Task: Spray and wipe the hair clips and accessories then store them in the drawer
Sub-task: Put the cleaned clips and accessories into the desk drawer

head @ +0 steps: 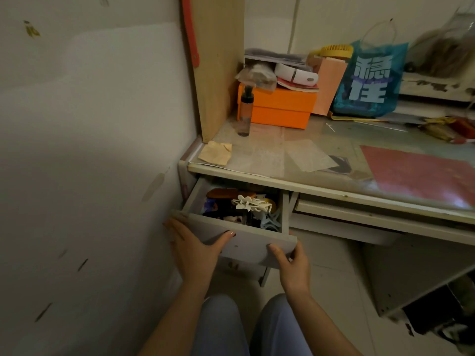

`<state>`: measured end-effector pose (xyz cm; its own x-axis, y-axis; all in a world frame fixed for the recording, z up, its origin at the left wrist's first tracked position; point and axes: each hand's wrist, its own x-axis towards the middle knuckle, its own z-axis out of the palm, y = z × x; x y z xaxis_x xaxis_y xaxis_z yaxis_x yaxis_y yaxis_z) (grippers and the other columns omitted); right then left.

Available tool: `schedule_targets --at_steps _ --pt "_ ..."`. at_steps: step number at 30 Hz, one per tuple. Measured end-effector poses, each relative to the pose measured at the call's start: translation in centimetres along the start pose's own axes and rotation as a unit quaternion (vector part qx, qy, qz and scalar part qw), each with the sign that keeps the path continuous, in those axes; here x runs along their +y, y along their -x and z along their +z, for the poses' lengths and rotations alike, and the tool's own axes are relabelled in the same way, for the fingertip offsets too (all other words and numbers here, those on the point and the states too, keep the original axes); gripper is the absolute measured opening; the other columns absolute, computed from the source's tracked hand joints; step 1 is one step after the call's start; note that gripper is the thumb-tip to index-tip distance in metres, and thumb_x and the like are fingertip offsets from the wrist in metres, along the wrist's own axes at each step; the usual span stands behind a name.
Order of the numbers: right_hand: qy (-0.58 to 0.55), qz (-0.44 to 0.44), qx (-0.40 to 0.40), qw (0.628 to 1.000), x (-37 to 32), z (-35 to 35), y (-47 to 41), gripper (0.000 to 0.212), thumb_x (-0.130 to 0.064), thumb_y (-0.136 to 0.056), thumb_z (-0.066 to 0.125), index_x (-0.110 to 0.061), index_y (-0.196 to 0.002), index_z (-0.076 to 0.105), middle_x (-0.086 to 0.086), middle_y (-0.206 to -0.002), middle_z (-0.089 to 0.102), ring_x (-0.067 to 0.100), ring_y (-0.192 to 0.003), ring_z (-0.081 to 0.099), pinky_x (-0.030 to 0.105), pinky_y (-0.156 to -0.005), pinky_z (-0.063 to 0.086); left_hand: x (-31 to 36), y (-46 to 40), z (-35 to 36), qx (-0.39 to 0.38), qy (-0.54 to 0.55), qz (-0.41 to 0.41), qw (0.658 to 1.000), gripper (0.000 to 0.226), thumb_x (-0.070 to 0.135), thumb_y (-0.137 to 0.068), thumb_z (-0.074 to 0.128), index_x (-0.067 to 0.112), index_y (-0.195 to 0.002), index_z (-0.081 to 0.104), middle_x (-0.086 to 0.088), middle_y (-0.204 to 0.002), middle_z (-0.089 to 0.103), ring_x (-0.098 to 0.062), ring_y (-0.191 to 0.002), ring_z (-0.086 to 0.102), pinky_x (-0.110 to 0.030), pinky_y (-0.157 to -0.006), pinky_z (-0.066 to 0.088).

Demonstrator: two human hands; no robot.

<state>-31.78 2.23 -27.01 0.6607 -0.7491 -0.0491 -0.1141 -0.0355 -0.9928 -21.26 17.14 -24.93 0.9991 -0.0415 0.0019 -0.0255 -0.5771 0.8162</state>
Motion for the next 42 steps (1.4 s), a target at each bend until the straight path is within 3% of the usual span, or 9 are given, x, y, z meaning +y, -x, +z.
schedule_targets --at_steps 4,12,17,22,28,32,35,38,42 --pt "-0.002 0.001 0.022 1.0 -0.5 0.5 -1.6 0.046 -0.015 -0.084 0.066 -0.012 -0.126 0.049 0.001 -0.109 0.055 0.006 -0.089 0.052 0.014 -0.068 0.044 0.6 -1.3 0.5 -0.012 -0.008 0.017 1.0 0.142 0.072 -0.051 0.068 0.008 -0.147 -0.014 -0.011 -0.158 -0.007 -0.03 -0.145 0.007 -0.04 -0.116 0.015" --pt "0.005 0.002 0.07 0.998 -0.4 1.7 -5.4 0.047 -0.019 -0.083 0.068 -0.011 -0.126 0.05 0.005 -0.113 0.056 0.017 -0.104 0.051 0.035 -0.09 0.046 0.5 -4.2 2.1 -0.057 -0.005 0.068 0.996 0.138 0.073 -0.053 0.065 0.012 -0.147 -0.016 -0.01 -0.158 -0.005 -0.028 -0.145 0.01 -0.04 -0.118 0.018" --pt "0.029 -0.007 0.171 0.985 -0.4 3.2 -6.7 0.053 -0.025 -0.077 0.074 -0.011 -0.121 0.047 0.008 -0.122 0.049 0.017 -0.107 0.049 0.041 -0.094 0.048 -0.3 -5.4 2.7 -0.05 -0.085 0.119 0.988 0.125 0.065 -0.066 0.068 0.015 -0.148 -0.012 -0.008 -0.159 -0.004 -0.028 -0.144 0.015 -0.044 -0.116 0.023" --pt "0.084 -0.003 0.236 0.968 -1.5 3.9 -8.2 0.057 -0.028 -0.072 0.078 -0.005 -0.114 0.047 0.014 -0.116 0.048 0.027 -0.103 0.05 0.036 -0.087 0.044 -1.6 -6.4 2.5 -0.065 -0.254 0.273 0.926 0.102 0.057 -0.076 0.062 0.016 -0.149 0.003 -0.007 -0.158 0.009 -0.032 -0.142 0.023 -0.05 -0.113 0.023" --pt "0.226 -0.109 0.193 0.949 -0.9 3.0 -7.3 0.052 -0.026 -0.08 0.072 -0.008 -0.121 0.046 0.011 -0.117 0.047 0.025 -0.105 0.05 0.034 -0.085 0.045 -1.0 -7.3 3.4 -0.087 -0.282 0.282 0.913 0.094 0.05 -0.087 0.052 0.021 -0.143 -0.018 0.001 -0.154 -0.02 -0.027 -0.146 0.002 -0.042 -0.117 0.002" --pt "0.444 -0.21 0.098 0.865 2.1 3.0 -4.7 0.07 -0.024 -0.073 0.076 -0.01 -0.132 0.041 0.015 -0.13 0.052 0.033 -0.113 0.055 0.043 -0.088 0.051 -1.3 -7.5 3.7 -0.08 -0.28 0.29 0.912 0.097 0.045 -0.085 0.058 0.021 -0.143 -0.016 0.002 -0.15 -0.019 -0.027 -0.146 0.005 -0.042 -0.116 0.004" --pt "0.547 -0.231 0.014 0.805 3.3 3.8 -3.7 0.092 -0.036 -0.065 0.079 -0.01 -0.141 0.033 0.011 -0.145 0.041 0.029 -0.133 0.037 0.052 -0.1 0.038 -1.1 -7.5 3.6 -0.081 -0.292 0.296 0.906 0.096 0.043 -0.086 0.058 0.021 -0.142 -0.018 0.0 -0.152 -0.019 -0.026 -0.146 0.002 -0.043 -0.116 0.003" --pt "0.584 -0.232 -0.032 0.777 3.6 4.5 -3.7 0.085 -0.048 -0.077 0.052 -0.008 -0.147 0.021 0.008 -0.153 0.025 0.027 -0.142 0.013 0.055 -0.11 0.023 -1.2 -7.4 3.5 -0.087 -0.314 0.292 0.899 0.098 0.04 -0.086 0.058 0.021 -0.142 -0.02 -0.003 -0.155 -0.018 -0.026 -0.146 -0.001 -0.044 -0.117 0.003" --pt "0.607 -0.197 -0.06 0.767 3.8 4.6 -5.4 0.078 -0.051 -0.082 0.031 -0.012 -0.148 0.016 0.005 -0.157 0.009 0.021 -0.143 0.006 0.052 -0.107 0.013 -1.1 -7.5 3.4 -0.094 -0.328 0.293 0.893 0.093 0.043 -0.089 0.052 0.021 -0.141 -0.022 -0.004 -0.157 -0.017 -0.025 -0.146 -0.004 -0.043 -0.117 0.001"
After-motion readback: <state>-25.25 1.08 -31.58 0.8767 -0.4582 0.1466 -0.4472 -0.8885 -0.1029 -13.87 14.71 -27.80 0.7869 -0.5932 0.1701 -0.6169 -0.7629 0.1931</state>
